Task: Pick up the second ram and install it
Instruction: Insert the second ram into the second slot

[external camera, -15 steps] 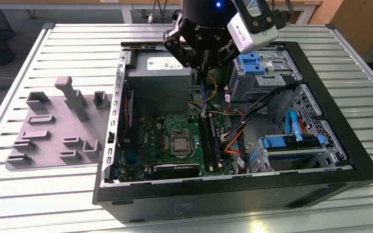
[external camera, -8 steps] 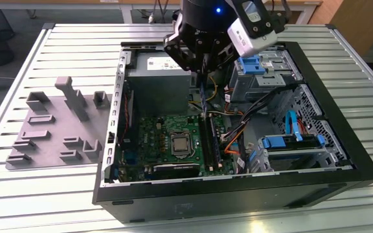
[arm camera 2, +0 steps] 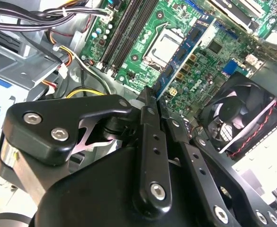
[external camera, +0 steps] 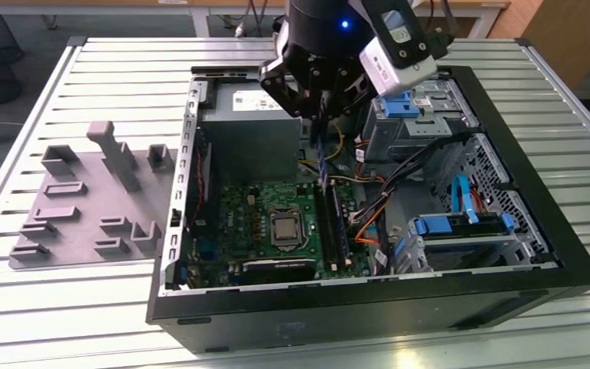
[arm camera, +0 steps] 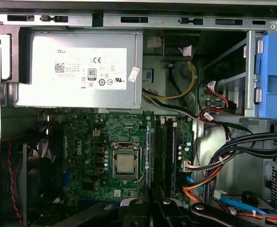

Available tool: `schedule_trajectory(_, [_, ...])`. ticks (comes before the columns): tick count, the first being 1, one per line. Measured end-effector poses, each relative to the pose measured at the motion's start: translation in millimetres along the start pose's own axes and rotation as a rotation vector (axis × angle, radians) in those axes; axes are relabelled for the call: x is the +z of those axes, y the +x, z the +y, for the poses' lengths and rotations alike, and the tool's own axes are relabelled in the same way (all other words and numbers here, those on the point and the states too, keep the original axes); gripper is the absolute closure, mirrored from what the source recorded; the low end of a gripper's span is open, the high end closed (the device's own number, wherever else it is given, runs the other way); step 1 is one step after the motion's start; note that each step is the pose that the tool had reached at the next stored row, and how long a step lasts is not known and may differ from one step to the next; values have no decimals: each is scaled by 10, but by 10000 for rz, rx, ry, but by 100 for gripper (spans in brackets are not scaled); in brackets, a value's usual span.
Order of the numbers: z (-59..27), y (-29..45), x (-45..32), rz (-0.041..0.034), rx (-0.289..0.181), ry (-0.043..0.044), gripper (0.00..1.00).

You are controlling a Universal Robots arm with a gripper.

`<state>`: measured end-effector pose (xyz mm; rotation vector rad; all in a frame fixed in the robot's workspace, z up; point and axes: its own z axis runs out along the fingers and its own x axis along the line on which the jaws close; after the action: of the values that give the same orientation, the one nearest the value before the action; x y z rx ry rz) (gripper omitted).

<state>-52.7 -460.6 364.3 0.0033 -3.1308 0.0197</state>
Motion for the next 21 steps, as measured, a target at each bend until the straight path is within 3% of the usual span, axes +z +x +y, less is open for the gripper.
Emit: schedule_trajectory(21, [1,-9,100,0,2,42,86])
